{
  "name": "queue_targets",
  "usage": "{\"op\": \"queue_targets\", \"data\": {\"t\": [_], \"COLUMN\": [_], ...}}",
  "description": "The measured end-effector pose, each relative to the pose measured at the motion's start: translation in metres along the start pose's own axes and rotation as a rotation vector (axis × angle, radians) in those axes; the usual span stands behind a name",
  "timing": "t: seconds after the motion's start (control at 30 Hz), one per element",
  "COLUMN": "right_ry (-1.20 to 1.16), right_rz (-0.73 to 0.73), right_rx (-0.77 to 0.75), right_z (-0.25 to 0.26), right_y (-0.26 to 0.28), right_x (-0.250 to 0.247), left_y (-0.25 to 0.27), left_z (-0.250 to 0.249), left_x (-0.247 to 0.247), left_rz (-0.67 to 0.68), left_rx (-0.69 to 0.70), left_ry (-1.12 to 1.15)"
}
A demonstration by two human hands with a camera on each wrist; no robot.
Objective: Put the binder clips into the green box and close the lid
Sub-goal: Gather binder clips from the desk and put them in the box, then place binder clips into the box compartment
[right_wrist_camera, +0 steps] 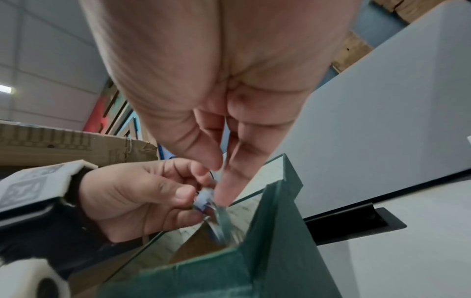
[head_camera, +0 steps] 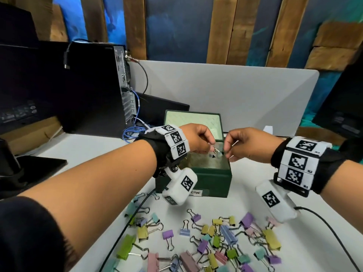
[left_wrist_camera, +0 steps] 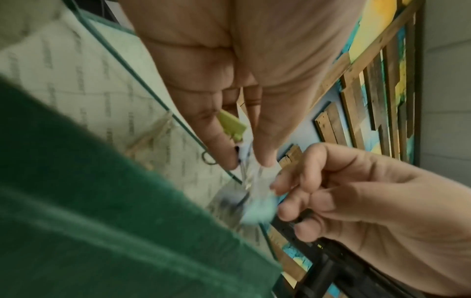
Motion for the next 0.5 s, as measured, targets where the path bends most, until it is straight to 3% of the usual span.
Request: {"op": "queue_targets", "data": {"t": [0.13, 0.3, 0.4, 0.5], "right_ry": [0.179, 0.36, 0.468, 0.584], "right_rz": [0.034, 0.163, 0.339, 0.524], "right_rx": [0.003, -0.057, -0.063, -0.026], "right_z": [0.003, 0.021, 0.023, 0.017], "right_y": [0.013, 0.019, 0.016, 0.012], "right_x": [0.011, 0.041, 0.068, 0.096], "left_y": [0.002, 0.042, 0.079, 0.115], "left_z": [0.007, 0.006, 0.034, 0.077], "left_x": [0.011, -0.028, -0.054, -0.065], "left_rz": [0.111, 0.066, 0.085, 0.165], "left_rx": [-0.02, -0.027, -0.158, -0.381], "left_ry": [0.034, -0.054, -0.197, -0.452]}}
Point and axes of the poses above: each hand's wrist, its own y-axis away from the middle knuckle, its own x-axis out of the palm, z = x × y, the point moved 9 cm from there along -y, towards the middle knuckle, and after that the axes turned 9 degrees about z, right-handed, at the moved point
